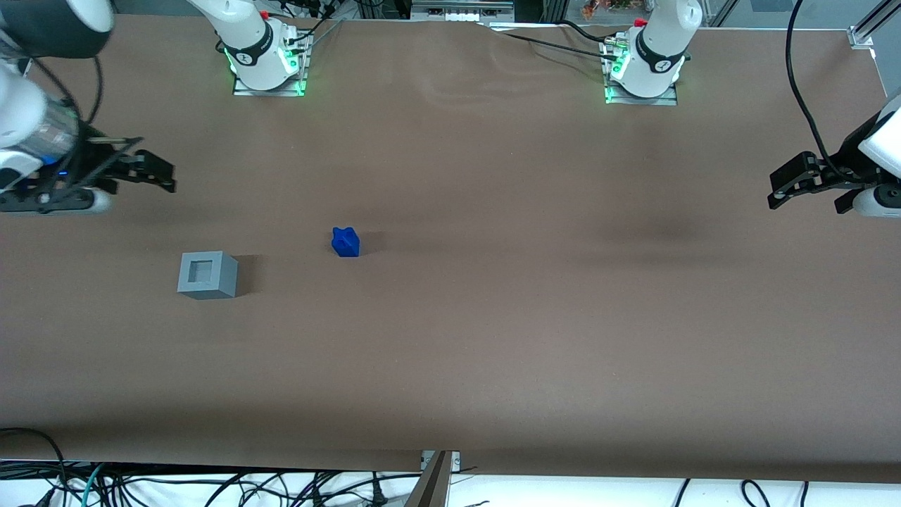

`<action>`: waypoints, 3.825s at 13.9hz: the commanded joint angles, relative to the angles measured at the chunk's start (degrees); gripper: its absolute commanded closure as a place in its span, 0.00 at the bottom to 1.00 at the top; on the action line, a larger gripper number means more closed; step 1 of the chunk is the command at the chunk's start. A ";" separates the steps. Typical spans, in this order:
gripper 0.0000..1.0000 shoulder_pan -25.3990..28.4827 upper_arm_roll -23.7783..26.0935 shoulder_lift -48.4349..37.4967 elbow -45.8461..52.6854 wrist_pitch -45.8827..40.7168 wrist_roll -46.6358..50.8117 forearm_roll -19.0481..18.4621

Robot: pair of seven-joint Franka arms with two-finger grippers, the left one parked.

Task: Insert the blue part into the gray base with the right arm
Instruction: 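Move the open right gripper down over the blue block, then close the right gripper on the blue block and lift it, then carry the blue block over to the gray base's opening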

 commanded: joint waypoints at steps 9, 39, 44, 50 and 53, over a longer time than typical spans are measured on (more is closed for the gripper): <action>0.00 14.52 -0.02 6.38 -4.72 10.54 19.41 0.23; 0.77 16.82 4.11 21.51 -22.50 48.54 18.98 0.14; 0.77 16.64 1.57 16.50 -16.45 34.77 15.38 0.06; 0.77 16.64 -9.22 12.45 -9.94 22.80 5.30 0.06; 0.77 16.38 -16.08 12.54 -7.82 19.71 -2.80 0.14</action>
